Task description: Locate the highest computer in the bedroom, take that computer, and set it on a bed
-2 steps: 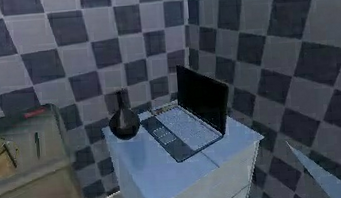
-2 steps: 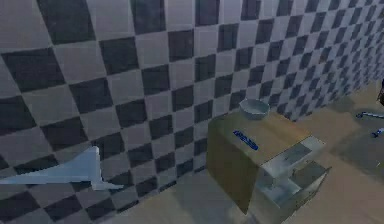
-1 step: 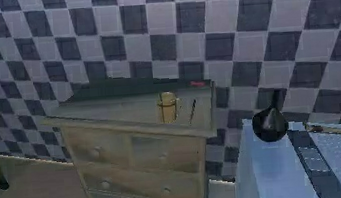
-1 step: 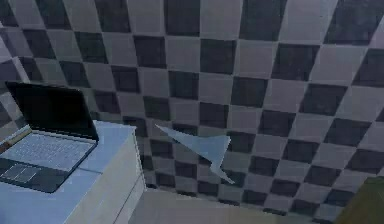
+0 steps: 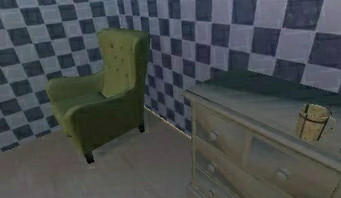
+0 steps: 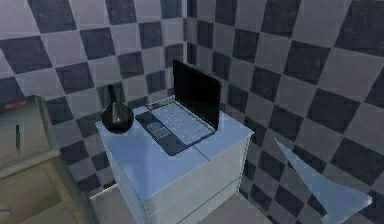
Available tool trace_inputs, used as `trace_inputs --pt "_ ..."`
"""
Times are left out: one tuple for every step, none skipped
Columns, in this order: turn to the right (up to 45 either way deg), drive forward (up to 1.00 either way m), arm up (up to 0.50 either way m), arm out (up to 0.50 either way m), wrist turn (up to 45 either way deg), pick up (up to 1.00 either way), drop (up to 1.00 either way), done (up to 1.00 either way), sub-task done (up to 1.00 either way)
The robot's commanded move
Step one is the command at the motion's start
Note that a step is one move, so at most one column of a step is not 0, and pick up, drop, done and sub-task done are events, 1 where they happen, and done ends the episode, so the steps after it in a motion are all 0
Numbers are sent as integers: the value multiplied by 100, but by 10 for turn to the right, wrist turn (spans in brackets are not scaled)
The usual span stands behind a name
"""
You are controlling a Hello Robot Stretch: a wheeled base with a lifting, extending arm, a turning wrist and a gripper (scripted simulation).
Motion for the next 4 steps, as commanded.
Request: trace_inputs --pt "0 0 50 0 0 0 0 0 0" --pt "0 0 26 0 0 0 0 0 0" --pt "0 0 0 44 0 0 0 0 0" --pt "0 0 0 0 450 0 0 0 0"
